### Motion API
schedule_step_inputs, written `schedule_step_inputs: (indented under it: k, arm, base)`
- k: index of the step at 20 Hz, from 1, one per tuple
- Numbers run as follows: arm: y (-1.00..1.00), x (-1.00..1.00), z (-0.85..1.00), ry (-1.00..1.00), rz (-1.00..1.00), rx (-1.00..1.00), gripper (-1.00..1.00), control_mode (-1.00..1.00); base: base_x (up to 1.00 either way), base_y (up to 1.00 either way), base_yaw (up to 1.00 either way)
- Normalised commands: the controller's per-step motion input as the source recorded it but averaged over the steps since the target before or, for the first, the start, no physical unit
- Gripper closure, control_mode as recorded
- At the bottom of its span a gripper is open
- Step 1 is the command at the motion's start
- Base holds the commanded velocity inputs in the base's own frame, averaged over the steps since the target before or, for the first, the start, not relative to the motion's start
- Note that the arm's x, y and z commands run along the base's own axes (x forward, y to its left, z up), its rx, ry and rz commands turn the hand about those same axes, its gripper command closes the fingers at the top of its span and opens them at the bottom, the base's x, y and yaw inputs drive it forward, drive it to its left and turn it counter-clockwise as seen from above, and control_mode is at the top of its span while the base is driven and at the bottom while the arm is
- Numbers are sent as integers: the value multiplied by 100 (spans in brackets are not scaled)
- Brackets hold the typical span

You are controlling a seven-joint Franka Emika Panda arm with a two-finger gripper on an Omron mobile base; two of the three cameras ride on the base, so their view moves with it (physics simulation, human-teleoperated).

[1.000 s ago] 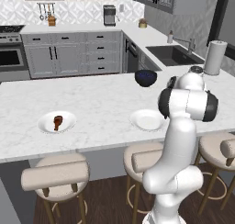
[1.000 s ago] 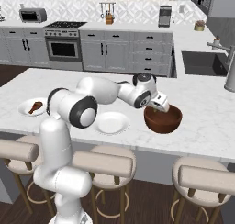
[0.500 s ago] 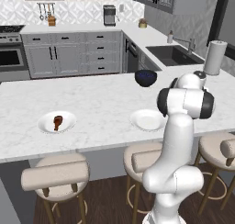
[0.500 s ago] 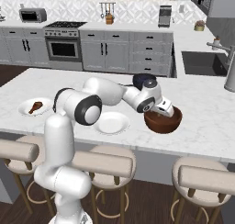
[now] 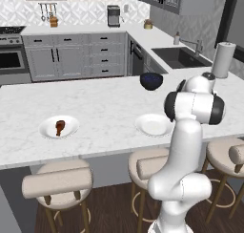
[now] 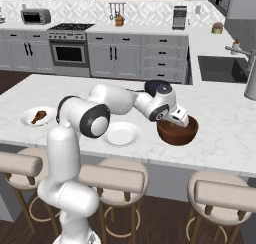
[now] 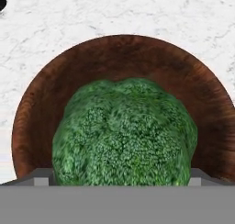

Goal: Pick the chicken drumstick and broccoli from their plates and place them in the bowl. Then put the bowl in the fridge.

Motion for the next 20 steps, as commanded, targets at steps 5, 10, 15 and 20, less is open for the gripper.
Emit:
schedule_step_inputs:
  k: [5,10,15,20]
  arm:
    - [19,5,0,48,5,9,-100,-100]
    - [2,11,2,17,1,1,-100,-100]
    - [-23,42,-19,-7,2,0,-100,-100]
    - [-39,5,-64,3,14,0,-100,-100]
  base:
    - [0,0,0]
    - [0,0,0]
    - [0,0,0]
    - [0,0,0]
